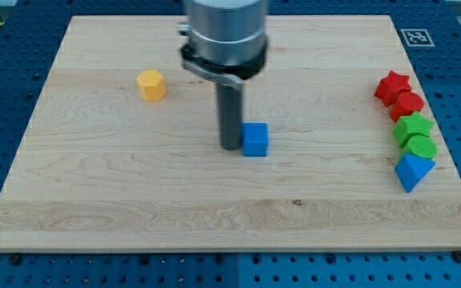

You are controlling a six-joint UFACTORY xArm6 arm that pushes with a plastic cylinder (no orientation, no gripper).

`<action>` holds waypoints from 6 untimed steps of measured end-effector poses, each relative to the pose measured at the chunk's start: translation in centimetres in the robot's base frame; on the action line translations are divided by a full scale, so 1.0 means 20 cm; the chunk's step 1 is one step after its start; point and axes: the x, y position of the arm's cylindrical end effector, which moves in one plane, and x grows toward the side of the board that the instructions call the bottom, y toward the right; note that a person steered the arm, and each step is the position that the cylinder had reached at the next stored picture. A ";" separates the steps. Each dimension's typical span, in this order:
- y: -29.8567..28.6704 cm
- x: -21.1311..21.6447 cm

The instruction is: Push the blue cube horizontally to the green circle

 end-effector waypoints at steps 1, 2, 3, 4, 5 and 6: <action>0.05 0.03; 0.00 0.09; -0.02 0.11; 0.00 0.16; 0.02 0.19; -0.11 0.09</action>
